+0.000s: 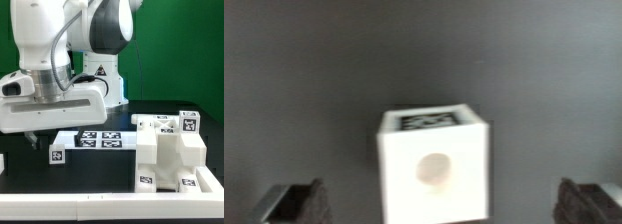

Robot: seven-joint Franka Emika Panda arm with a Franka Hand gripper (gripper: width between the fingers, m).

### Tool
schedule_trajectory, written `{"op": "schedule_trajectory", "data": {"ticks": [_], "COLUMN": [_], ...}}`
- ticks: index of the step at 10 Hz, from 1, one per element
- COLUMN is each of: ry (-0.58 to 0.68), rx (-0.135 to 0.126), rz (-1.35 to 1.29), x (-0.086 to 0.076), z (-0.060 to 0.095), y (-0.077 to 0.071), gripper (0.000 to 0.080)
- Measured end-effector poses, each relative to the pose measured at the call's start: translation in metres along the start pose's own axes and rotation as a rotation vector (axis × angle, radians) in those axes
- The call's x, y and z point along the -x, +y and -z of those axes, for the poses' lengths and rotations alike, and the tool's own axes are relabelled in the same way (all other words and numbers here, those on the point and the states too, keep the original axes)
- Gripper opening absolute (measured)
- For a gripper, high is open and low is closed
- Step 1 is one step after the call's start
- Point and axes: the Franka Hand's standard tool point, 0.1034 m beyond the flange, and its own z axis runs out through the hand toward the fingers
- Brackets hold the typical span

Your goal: Assemble chair

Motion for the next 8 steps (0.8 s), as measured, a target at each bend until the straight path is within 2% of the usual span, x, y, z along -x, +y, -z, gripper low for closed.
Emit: {"op": "schedule_trajectory", "data": {"ticks": [1,2,3,4,5,6,7,8], "ry": [-0.058,-0.099,-0.174,-0.225,-0.341,-0.401,-0.484,-0.525], "rx": [-0.023,-0.035,-0.06,-0.071,-0.057,-0.029,-0.014,-0.028], "rz": [-0.023,-0.019,-0.017,-0.007,-0.003,-0.024,-0.062,-0.064], "x": [-0.008,-0.007,-0.003,-0.004,0.002,0.002,0.008,0.007], "z": [0.004,0.001,0.0,-0.001,-0.004,-0.011,-0.013,-0.014], "y": [-0.003,-0.005,-0.01,-0.01,0.002,0.004,-0.003,-0.005], "gripper": [0.0645,0.0648,0.0648,0.0648,0.0648,0.0648,0.0648,0.0648]}}
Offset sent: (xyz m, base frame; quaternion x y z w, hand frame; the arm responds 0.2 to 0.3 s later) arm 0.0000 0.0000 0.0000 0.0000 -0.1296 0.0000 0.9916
